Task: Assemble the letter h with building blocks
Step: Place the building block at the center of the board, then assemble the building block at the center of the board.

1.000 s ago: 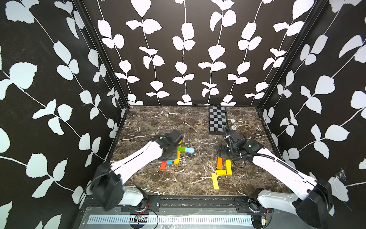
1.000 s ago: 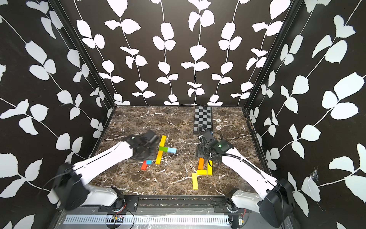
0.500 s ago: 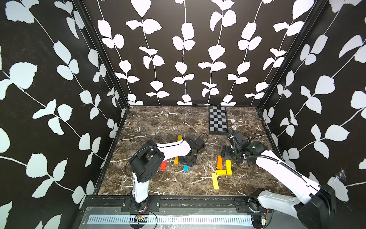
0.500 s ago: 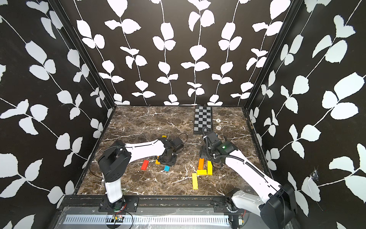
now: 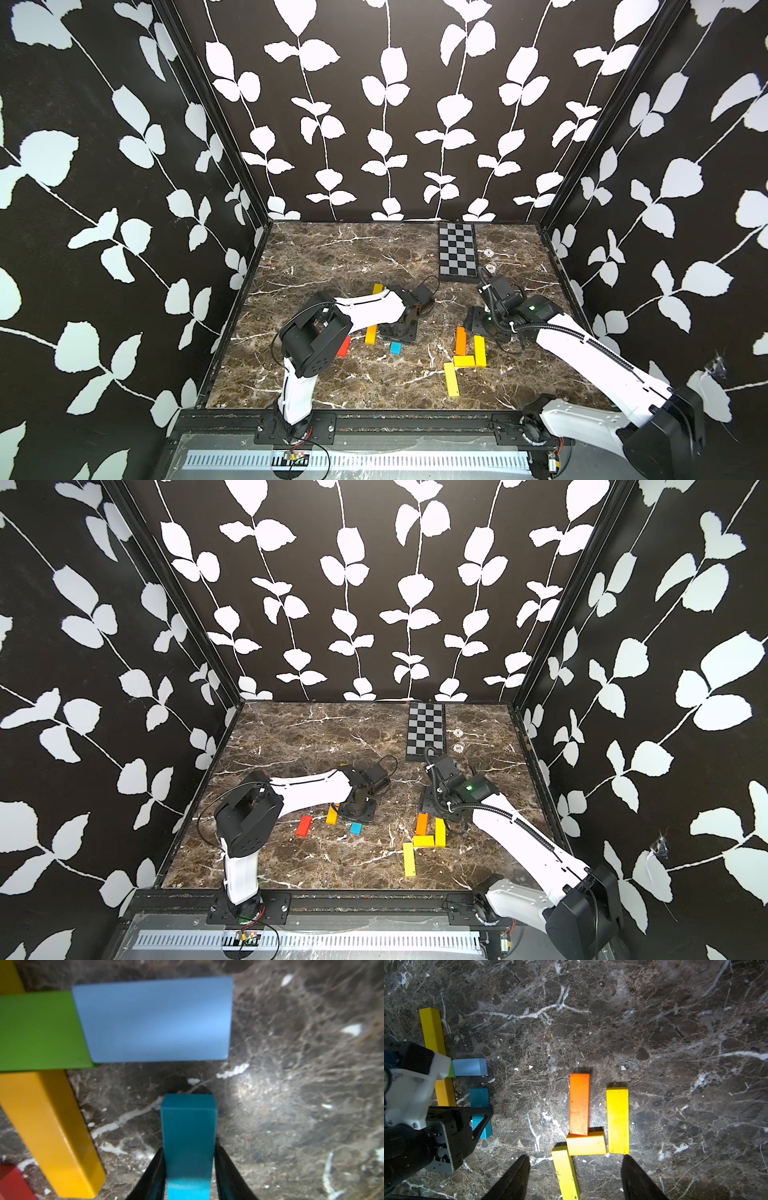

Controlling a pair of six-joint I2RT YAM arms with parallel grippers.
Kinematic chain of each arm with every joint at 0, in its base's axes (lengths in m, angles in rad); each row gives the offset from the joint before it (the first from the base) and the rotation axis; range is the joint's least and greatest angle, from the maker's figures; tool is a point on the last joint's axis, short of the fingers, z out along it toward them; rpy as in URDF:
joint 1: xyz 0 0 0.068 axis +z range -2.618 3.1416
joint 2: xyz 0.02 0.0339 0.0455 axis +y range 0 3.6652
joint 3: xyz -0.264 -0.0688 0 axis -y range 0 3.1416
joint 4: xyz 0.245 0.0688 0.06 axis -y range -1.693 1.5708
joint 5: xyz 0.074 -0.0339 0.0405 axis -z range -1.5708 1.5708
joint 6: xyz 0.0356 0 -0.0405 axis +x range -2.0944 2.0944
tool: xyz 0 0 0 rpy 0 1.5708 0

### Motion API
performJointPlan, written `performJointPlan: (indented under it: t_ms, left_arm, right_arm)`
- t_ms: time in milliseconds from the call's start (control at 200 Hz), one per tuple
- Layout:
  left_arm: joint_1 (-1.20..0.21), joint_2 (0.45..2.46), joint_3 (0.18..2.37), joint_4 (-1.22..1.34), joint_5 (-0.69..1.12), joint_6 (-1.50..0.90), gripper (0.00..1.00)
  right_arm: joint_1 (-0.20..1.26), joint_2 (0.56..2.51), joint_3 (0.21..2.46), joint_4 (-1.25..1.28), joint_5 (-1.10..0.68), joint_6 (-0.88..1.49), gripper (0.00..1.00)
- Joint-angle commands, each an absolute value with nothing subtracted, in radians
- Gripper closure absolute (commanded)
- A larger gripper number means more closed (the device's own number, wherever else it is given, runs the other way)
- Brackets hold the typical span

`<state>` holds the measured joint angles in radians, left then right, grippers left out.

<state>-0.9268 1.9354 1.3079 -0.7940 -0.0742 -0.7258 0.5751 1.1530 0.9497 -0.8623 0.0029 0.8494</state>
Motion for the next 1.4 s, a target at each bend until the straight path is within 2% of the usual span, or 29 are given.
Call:
performJointPlan:
  t_ms: [0,90,220,340,675,785,860,1045,1396]
  left_arm:
    - [-0.928,1.937,1.319,-0.781,-0.072,-0.746,0.6]
    - [-0.928,1.945,1.327,-0.794,-0.079,-0.744,0.63]
    - [-0.927,1.954,1.321,-0.79,-0.091,-0.747,0.79]
    - [-0.927,1.965,1.336,-0.795,-0.107,-0.751,0.84]
    - [-0.92,1.974,1.348,-0.793,-0.122,-0.753,0.82]
    - [-0.919,1.972,1.354,-0.809,-0.13,-0.751,0.61]
    - [-0.919,1.96,1.346,-0.813,-0.134,-0.751,0.55]
    - [-0.919,1.933,1.319,-0.803,-0.123,-0.747,0.55]
    - [-0.919,1.965,1.332,-0.791,-0.117,-0.746,0.76]
  right_arm:
    - [0.578,1.156,0.983,-0.913,0.017,0.841,0.32]
    - [0.578,1.149,0.982,-0.92,0.028,0.841,0.32]
    - [0.58,1.146,0.993,-0.923,0.032,0.841,0.32]
    - [0.58,1.149,1.002,-0.927,0.028,0.839,0.32]
    - [0.58,1.146,0.999,-0.931,0.027,0.839,0.32]
    - [0.58,1.147,0.998,-0.93,0.022,0.84,0.32]
    - [0.58,1.146,1.001,-0.932,0.023,0.839,0.32]
    - [0.58,1.142,1.003,-0.93,0.028,0.838,0.32]
    - [0.58,1.137,0.982,-0.922,0.027,0.841,0.32]
